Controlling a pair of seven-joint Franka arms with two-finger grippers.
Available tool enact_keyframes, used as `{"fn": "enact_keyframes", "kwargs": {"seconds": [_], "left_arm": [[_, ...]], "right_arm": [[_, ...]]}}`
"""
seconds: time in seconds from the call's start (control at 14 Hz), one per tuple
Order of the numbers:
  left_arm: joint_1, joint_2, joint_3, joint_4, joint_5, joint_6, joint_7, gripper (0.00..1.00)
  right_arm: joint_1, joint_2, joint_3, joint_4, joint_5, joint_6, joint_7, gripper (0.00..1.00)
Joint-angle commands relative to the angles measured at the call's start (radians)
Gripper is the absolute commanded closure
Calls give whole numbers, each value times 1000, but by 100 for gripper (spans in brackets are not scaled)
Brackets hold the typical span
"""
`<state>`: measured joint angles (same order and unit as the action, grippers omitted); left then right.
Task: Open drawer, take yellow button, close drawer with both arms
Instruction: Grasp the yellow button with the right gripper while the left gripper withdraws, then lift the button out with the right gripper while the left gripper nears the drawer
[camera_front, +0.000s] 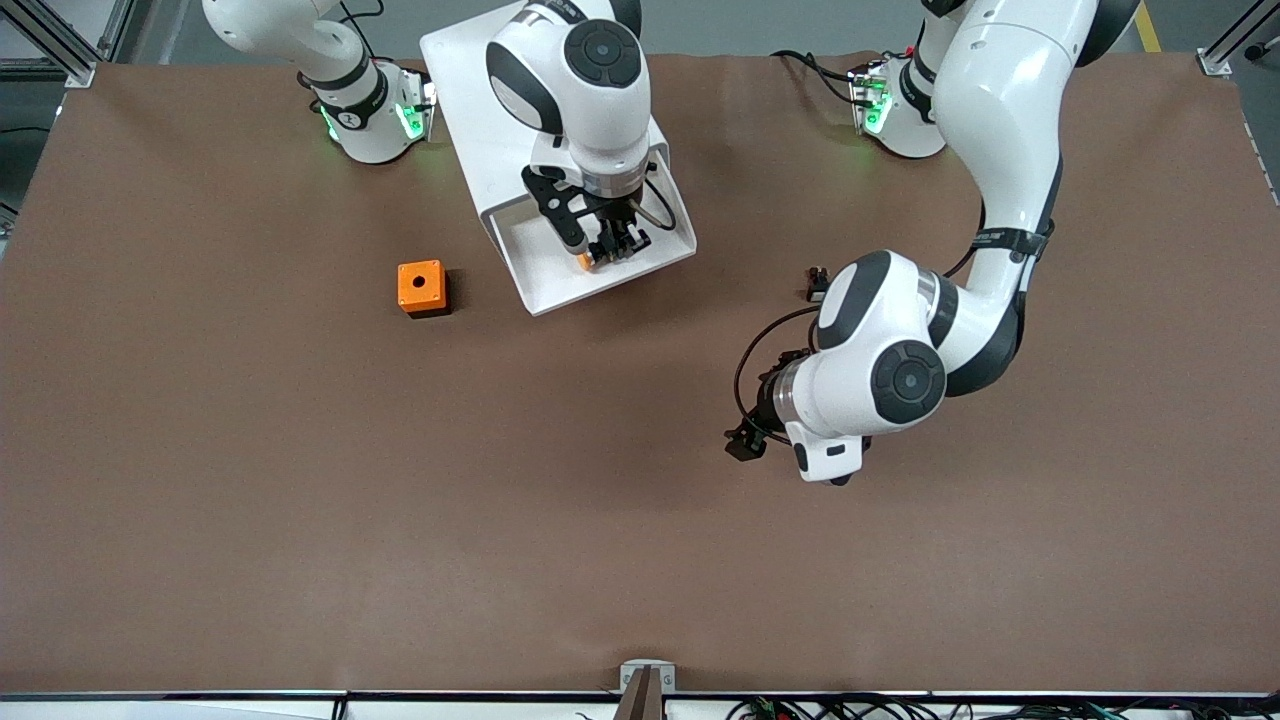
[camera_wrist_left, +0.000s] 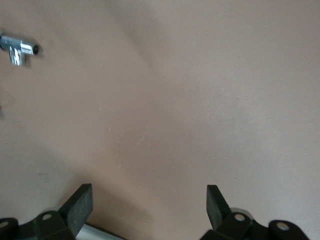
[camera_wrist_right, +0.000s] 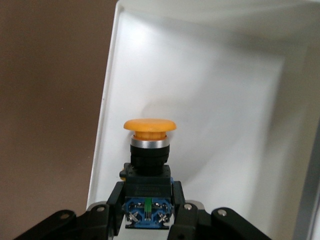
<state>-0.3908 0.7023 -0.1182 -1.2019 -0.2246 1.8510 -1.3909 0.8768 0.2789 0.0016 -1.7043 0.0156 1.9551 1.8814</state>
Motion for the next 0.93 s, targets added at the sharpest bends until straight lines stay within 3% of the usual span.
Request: {"fn": "enact_keyframes", "kwargs": {"seconds": [0.0, 0.14, 0.36, 0.86], "left_arm": [[-23, -33, 0, -16, 82, 11, 35, 0], [-34, -34, -4, -18, 154, 17, 36, 0], [-72, -34, -4, -21, 237, 20, 41, 0], [-149, -49, -21, -30, 277, 30, 43, 0]], "right_arm": [[-38, -38, 3, 46, 4, -60, -45, 100], [-61, -47, 1, 78, 4, -88, -103, 100], [-129, -89, 0, 81, 3, -136, -368, 100], [-398, -104, -2, 72, 1, -139, -976, 100]]}}
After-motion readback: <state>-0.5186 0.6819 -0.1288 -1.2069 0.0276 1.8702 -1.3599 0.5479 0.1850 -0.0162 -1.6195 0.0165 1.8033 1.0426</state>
